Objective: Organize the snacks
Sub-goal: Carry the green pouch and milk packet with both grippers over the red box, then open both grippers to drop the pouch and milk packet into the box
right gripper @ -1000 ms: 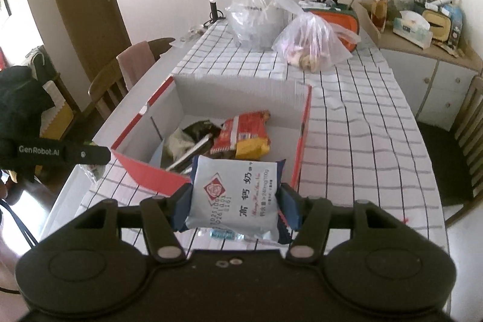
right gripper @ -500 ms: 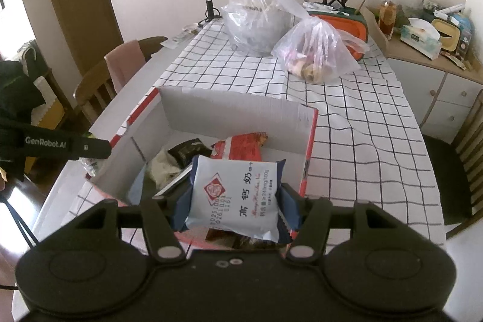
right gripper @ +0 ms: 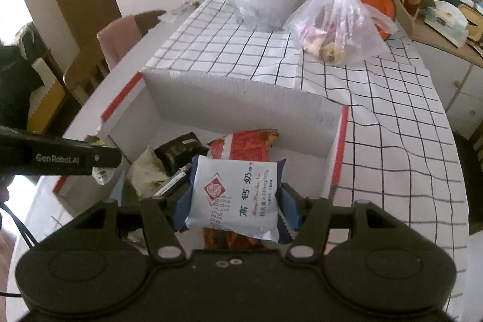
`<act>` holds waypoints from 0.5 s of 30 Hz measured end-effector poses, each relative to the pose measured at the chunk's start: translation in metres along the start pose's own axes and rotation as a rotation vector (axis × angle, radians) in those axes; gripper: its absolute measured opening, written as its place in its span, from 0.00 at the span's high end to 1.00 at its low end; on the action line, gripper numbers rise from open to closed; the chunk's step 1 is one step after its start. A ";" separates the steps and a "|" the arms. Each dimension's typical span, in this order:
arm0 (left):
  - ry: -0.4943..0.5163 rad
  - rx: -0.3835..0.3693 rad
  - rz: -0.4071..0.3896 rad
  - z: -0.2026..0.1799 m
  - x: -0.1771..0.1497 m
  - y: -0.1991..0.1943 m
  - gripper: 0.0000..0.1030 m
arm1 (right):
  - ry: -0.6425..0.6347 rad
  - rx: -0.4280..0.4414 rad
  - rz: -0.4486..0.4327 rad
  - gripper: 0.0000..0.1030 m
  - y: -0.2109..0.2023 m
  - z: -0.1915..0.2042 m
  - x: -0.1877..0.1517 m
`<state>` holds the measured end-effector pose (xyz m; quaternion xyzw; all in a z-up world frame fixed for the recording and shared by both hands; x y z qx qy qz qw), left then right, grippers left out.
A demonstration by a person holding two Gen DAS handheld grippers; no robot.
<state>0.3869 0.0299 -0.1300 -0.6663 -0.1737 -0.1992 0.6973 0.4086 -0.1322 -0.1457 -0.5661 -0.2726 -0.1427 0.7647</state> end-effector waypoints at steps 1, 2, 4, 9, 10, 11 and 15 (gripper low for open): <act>0.001 -0.001 0.008 0.000 0.002 0.005 0.68 | -0.009 -0.007 0.001 0.42 0.004 0.001 0.001; 0.002 0.001 0.013 0.000 0.003 0.008 0.68 | -0.021 -0.014 0.006 0.42 0.009 0.002 0.002; 0.009 0.005 0.027 0.000 0.005 0.015 0.68 | -0.037 -0.022 0.019 0.42 0.018 0.003 0.002; 0.018 0.036 0.082 0.001 0.004 0.035 0.68 | -0.067 -0.041 0.051 0.42 0.035 0.004 0.001; 0.016 0.037 0.091 0.001 0.003 0.038 0.68 | -0.071 -0.045 0.054 0.42 0.037 0.004 0.000; 0.014 0.038 0.099 0.002 0.002 0.041 0.68 | -0.074 -0.048 0.058 0.42 0.039 0.003 0.000; 0.022 0.039 0.125 0.002 -0.002 0.050 0.68 | -0.080 -0.051 0.064 0.41 0.042 0.004 -0.002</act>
Point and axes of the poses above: each gripper's, at about its wrist camera, not at the fingertips, and y roughly the way its jaws point, z to its left, x to its top, the point moved 3 cm from there along y, roughly the way its jaws point, and after that the axes turned 13 degrees about y, right-handed, at the moved point
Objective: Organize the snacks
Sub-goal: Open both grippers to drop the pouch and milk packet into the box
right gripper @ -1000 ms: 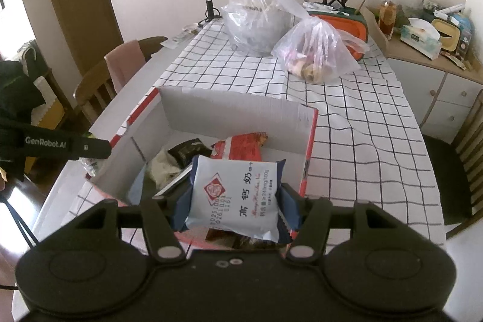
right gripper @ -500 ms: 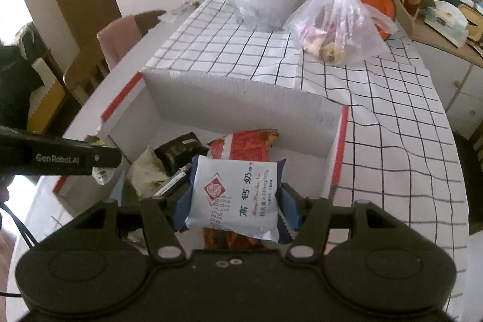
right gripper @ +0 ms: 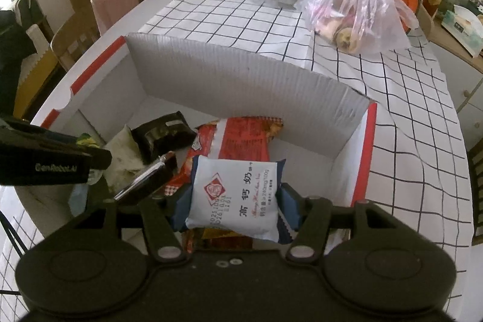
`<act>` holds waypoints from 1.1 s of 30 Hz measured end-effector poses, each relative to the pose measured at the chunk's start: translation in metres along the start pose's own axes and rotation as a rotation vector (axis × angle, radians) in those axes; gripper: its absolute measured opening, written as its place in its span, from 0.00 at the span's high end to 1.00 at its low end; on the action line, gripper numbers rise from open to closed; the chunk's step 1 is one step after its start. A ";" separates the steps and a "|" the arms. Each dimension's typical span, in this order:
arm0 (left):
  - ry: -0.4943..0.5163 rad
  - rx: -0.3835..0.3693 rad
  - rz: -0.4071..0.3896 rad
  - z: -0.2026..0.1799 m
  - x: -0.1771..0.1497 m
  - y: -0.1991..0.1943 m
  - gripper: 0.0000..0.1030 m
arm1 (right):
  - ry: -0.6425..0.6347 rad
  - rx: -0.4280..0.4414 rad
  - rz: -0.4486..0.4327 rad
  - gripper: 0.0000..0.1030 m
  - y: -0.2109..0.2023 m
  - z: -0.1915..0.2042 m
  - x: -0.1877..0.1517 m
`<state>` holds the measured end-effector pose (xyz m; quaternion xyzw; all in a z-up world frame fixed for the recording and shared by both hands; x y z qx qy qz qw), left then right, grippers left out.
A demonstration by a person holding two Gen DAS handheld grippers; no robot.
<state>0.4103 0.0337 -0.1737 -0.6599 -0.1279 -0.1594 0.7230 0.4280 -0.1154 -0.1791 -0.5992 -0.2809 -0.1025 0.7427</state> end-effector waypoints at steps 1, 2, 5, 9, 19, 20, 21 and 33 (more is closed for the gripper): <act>0.002 -0.002 0.006 -0.001 0.000 0.002 0.68 | -0.002 -0.001 0.000 0.40 0.000 0.000 0.000; 0.004 -0.001 0.012 -0.002 0.000 0.003 0.68 | 0.000 -0.001 0.000 0.39 0.000 0.000 0.000; 0.038 0.020 0.017 -0.007 -0.001 0.006 0.68 | 0.003 -0.005 -0.005 0.36 0.000 0.000 0.000; 0.033 0.014 0.016 -0.008 -0.002 0.005 0.68 | 0.007 0.000 -0.016 0.35 -0.004 -0.001 -0.001; 0.006 -0.012 -0.021 -0.002 -0.008 -0.011 0.60 | 0.026 0.009 -0.048 0.26 -0.025 -0.004 -0.004; 0.005 -0.011 -0.027 -0.001 -0.009 -0.014 0.59 | 0.031 0.013 -0.054 0.25 -0.029 -0.004 -0.005; 0.001 -0.009 -0.031 -0.001 -0.010 -0.017 0.55 | 0.033 0.016 -0.060 0.24 -0.032 -0.003 -0.006; -0.021 -0.049 -0.144 -0.001 -0.031 -0.069 0.40 | 0.039 0.076 -0.145 0.11 -0.089 0.001 -0.022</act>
Point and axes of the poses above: each gripper's, at about its wrist camera, not at the fingertips, and y roughly the way its jaws point, z to its left, x to its top, the point moved 3 cm from there along y, roughly the way its jaws point, and after that the axes turned 13 degrees about y, right-handed, at the moved point
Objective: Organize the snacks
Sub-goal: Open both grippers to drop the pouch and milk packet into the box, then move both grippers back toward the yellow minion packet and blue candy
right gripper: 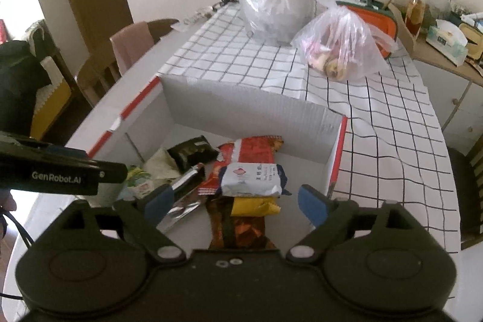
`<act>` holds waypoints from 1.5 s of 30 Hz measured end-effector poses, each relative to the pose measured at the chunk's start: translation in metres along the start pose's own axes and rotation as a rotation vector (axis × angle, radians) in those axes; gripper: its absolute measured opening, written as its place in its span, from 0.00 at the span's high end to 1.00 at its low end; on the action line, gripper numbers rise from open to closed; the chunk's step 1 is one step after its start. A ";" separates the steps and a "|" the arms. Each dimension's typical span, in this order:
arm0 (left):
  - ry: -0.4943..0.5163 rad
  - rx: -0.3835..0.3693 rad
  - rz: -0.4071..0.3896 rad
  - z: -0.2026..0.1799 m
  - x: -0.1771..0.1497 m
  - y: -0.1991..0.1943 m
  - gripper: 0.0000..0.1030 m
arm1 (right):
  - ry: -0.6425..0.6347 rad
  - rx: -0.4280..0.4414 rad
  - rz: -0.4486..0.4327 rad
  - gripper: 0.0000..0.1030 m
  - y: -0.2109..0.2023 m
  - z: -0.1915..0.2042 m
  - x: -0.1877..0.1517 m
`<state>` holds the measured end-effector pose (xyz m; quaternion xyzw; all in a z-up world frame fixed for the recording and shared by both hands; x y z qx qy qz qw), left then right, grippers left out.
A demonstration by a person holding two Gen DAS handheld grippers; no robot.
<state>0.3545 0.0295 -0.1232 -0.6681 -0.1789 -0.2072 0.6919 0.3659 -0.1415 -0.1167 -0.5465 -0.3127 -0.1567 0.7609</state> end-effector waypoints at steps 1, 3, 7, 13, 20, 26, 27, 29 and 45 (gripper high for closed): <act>0.001 -0.007 -0.010 -0.001 -0.002 -0.005 0.40 | 0.000 0.003 -0.006 0.09 -0.004 0.001 -0.001; 0.006 -0.013 -0.027 -0.002 -0.005 -0.015 0.39 | 0.003 0.011 -0.018 0.08 -0.015 0.002 -0.004; 0.015 -0.027 -0.051 -0.005 -0.014 -0.032 0.38 | 0.006 0.025 -0.040 0.05 -0.033 0.004 -0.009; 0.029 -0.049 -0.095 -0.010 -0.028 -0.057 0.37 | 0.005 0.046 -0.068 0.01 -0.059 0.009 -0.020; 0.047 -0.075 -0.142 -0.016 -0.048 -0.081 0.31 | -0.001 0.062 -0.084 0.00 -0.082 0.011 -0.036; 0.055 -0.103 -0.148 -0.020 -0.069 -0.092 0.31 | 0.029 0.085 -0.076 0.00 -0.094 0.005 -0.052; 0.060 -0.109 -0.146 -0.021 -0.073 -0.093 0.31 | 0.033 0.087 -0.074 0.00 -0.095 0.003 -0.055; 0.064 -0.114 -0.141 -0.024 -0.080 -0.095 0.31 | 0.039 0.083 -0.069 0.00 -0.096 0.002 -0.061; 0.169 -0.117 -0.011 -0.056 -0.147 -0.063 0.31 | 0.093 0.042 0.071 0.00 -0.056 -0.023 -0.118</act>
Point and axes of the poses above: each gripper's, at about its wrist camera, not at the fingertips, and y roughly the way its jaws point, z to its left, x to its top, the point moved 3 cm from there along y, roughly the way its jaws point, and after that the axes turned 13 degrees about y, right-handed, at the moved point
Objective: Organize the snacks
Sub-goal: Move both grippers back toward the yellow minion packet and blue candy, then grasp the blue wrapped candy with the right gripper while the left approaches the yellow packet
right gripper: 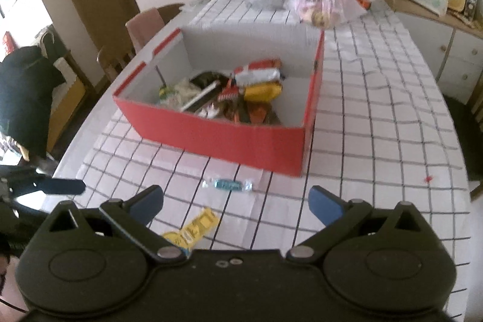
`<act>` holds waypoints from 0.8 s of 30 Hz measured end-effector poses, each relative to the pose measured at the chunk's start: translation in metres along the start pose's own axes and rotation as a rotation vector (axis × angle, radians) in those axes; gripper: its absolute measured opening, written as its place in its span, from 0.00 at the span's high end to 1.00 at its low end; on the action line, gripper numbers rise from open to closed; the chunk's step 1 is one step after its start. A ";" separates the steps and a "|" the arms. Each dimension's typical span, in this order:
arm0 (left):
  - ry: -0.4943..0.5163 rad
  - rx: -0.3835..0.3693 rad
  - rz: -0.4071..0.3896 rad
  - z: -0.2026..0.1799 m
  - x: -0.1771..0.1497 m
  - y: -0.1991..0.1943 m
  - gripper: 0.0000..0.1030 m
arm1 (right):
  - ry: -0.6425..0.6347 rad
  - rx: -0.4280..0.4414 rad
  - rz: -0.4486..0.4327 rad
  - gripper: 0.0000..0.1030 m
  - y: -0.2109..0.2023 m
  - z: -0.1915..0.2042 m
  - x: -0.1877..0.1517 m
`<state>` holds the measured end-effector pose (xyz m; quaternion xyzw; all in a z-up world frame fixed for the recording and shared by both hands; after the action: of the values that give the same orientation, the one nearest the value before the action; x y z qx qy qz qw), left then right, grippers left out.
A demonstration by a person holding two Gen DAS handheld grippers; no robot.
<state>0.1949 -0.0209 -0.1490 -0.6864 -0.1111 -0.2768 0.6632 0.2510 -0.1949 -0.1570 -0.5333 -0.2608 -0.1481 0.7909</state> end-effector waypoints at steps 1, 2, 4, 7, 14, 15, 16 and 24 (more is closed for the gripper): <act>0.007 -0.003 0.012 -0.004 -0.004 0.004 0.31 | -0.005 -0.004 0.007 0.00 0.004 -0.001 -0.003; 0.015 -0.009 0.025 -0.008 -0.009 0.009 0.31 | -0.011 -0.006 0.016 0.00 0.008 -0.002 -0.005; 0.029 -0.016 0.043 -0.014 -0.015 0.017 0.31 | -0.030 -0.014 0.033 0.00 0.017 -0.002 -0.011; 0.042 -0.027 0.061 -0.023 -0.022 0.028 0.31 | -0.084 -0.006 0.046 0.00 0.029 0.001 -0.018; 0.099 -0.049 0.096 -0.045 -0.033 0.052 0.31 | -0.272 0.016 0.048 0.03 0.052 0.019 -0.025; 0.110 -0.050 0.100 -0.049 -0.034 0.055 0.31 | -0.301 0.018 0.050 0.04 0.056 0.022 -0.025; 0.119 -0.048 0.101 -0.051 -0.036 0.057 0.31 | -0.323 0.019 0.053 0.06 0.060 0.024 -0.023; 0.124 -0.032 0.082 -0.058 -0.033 0.064 0.31 | -0.407 0.042 0.106 0.24 0.094 0.027 -0.007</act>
<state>0.1873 -0.0765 -0.2233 -0.6823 -0.0371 -0.2932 0.6687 0.2867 -0.1340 -0.2254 -0.5486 -0.3900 0.0099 0.7395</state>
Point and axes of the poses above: each gripper's, at about its wrist camera, not at the fingertips, and y roughly the way its jaws point, z to its left, x to its top, the point moved 3 cm from there along y, roughly the way its jaws point, and after that the axes turned 13 degrees about y, right-handed, at the moved point
